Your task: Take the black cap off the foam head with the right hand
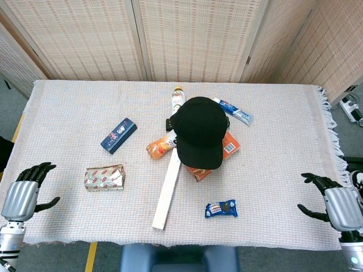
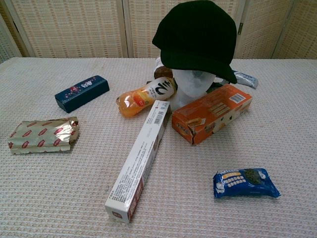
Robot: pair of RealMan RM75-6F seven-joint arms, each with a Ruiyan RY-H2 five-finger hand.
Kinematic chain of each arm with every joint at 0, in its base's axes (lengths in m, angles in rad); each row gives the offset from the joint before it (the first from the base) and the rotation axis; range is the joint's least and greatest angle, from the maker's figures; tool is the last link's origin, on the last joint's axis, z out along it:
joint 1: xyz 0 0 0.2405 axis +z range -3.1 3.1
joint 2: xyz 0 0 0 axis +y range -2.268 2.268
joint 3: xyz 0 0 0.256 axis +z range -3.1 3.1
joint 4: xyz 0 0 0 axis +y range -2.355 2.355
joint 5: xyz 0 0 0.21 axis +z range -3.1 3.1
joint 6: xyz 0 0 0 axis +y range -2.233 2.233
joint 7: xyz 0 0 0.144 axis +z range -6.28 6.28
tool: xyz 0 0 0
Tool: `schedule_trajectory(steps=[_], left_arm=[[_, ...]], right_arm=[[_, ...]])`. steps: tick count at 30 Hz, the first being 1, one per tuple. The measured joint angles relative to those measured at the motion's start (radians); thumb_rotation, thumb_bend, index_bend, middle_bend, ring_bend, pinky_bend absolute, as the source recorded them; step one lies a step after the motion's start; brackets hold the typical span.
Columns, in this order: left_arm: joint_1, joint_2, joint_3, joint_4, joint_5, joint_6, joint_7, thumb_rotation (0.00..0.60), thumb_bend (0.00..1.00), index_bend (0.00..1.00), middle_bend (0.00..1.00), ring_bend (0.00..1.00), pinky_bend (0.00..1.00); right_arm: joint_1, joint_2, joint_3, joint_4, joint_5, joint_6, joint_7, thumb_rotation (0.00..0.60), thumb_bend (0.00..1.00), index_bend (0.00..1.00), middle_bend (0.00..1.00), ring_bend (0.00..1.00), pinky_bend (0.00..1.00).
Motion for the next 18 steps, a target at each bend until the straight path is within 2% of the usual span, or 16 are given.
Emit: schedule_trajectory(steps=[11, 15, 18], left_arm=[[-0.001, -0.004, -0.002, 0.011, 0.001, 0.007, -0.01, 0.6, 0.16, 0.24, 0.22, 0.21, 0.25], [0.0, 0.0, 0.0, 0.006, 0.007, 0.011, -0.015, 0.6, 0.16, 0.24, 0.21, 0.21, 0.25], [0.002, 0.003, 0.002, -0.002, 0.016, 0.017, -0.016, 0.6, 0.16, 0.24, 0.22, 0.21, 0.25]], right_arm=[[0.008, -0.004, 0.003, -0.016, -0.009, -0.002, -0.022, 0.584, 0.07, 0.26, 0.39, 0.36, 0.48], [0.015, -0.004, 0.002, -0.016, -0.025, -0.004, -0.012, 0.583, 0.07, 0.26, 0.43, 0.39, 0.48], [0.031, -0.012, 0.003, -0.014, -0.046, -0.013, -0.009, 0.583, 0.07, 0.27, 0.49, 0.45, 0.5]])
